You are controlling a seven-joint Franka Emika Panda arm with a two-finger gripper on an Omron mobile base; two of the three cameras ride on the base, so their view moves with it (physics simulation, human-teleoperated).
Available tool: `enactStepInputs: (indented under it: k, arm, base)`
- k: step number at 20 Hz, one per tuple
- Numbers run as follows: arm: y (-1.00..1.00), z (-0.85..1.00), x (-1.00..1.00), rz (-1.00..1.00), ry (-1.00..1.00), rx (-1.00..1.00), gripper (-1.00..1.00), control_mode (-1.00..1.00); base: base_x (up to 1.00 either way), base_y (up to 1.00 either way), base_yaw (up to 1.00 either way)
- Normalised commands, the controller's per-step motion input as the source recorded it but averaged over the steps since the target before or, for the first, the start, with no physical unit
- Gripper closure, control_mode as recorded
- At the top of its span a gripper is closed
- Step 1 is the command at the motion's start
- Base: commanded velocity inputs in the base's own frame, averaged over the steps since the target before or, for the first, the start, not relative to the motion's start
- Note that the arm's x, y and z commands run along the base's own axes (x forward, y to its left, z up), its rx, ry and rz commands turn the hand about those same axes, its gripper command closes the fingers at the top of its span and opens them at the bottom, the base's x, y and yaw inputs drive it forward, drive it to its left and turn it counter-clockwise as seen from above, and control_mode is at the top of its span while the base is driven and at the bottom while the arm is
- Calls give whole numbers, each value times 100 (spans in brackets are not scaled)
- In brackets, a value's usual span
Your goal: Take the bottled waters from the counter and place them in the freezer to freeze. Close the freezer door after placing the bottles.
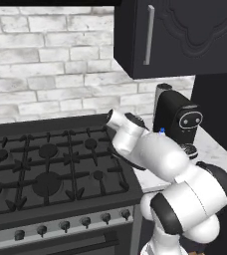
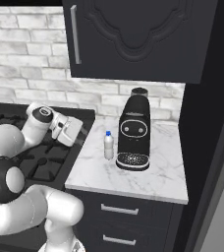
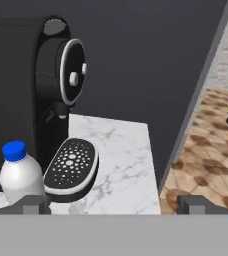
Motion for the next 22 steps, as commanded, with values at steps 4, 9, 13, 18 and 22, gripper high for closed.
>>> enactStepInputs:
  k: [4, 9, 13, 18, 22]
  arm:
    - [-19, -21, 36, -1, 0, 0, -100, -100]
    - [-19, -18, 40, 0, 0, 0, -100, -100]
    - [-4, -20, 37, 0, 0, 0, -100, -100]
    - [0, -22, 27, 0, 0, 0, -100, -100]
    - [0, -27, 36, 0, 0, 0, -100, -100]
  base:
    - [0, 0, 0]
    - [0, 0, 0]
    - [0, 0, 0]
    - [0, 0, 0]
    - [0, 0, 0]
